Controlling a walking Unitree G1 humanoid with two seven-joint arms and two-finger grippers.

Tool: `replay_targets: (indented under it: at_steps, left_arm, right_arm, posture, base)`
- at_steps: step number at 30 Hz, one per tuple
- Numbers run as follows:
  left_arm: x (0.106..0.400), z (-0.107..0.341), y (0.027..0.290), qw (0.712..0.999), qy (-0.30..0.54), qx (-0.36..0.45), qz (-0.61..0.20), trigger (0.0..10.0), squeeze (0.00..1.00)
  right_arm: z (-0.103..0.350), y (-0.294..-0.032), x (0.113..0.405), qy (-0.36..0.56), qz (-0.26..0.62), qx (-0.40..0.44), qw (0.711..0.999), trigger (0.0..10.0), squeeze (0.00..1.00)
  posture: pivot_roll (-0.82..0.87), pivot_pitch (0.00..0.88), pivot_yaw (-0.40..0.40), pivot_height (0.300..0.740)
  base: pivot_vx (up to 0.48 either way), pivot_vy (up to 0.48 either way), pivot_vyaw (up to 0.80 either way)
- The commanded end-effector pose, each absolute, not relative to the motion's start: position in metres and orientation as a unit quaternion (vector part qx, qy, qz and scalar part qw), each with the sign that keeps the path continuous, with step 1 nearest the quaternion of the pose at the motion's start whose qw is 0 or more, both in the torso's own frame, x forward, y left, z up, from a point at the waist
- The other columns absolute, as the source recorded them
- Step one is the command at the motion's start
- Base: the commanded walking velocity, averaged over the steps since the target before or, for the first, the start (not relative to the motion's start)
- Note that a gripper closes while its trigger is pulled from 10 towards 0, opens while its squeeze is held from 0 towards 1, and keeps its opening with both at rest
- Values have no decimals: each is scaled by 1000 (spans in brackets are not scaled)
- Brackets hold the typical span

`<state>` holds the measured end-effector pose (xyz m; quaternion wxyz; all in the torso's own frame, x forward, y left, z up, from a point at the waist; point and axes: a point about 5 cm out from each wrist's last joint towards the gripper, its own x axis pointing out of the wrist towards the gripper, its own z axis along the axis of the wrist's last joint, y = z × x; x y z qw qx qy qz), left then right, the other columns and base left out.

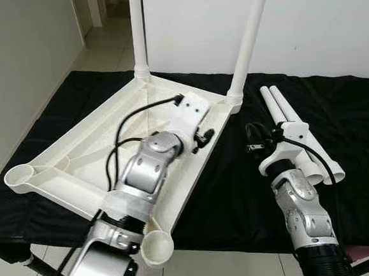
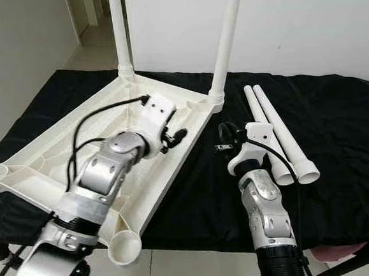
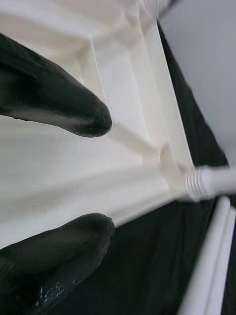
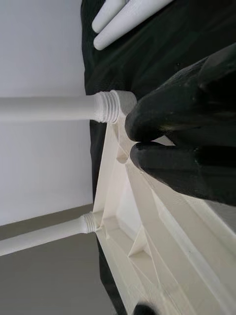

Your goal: Building children table

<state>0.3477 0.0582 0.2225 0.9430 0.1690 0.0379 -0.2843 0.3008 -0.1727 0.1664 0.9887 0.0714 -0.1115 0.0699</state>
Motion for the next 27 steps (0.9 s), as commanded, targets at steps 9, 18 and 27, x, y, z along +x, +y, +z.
replay_targets:
  at_steps: [9,18,27]
  left_arm:
    - [341,223,125,961,3,220,-167,10000,0]
    - [327,196,166,926,109,316,-175,10000,0]
    - [317,184,174,892,140,378,-205,10000,0]
  right_arm:
    - [173,-179,299,-121,55,65,989,10000,0]
    - [177,-180,304,-126,61,62,988,10000,0]
    - [180,-179,308,-128,62,61,988,10000,0]
  posture:
    - [-46,0,-20,740]
    - [-22,0,-33,740]
    - [-11,0,-53,740]
  base:
    - [0,0,0]
    - [0,0,0]
    - [0,0,0]
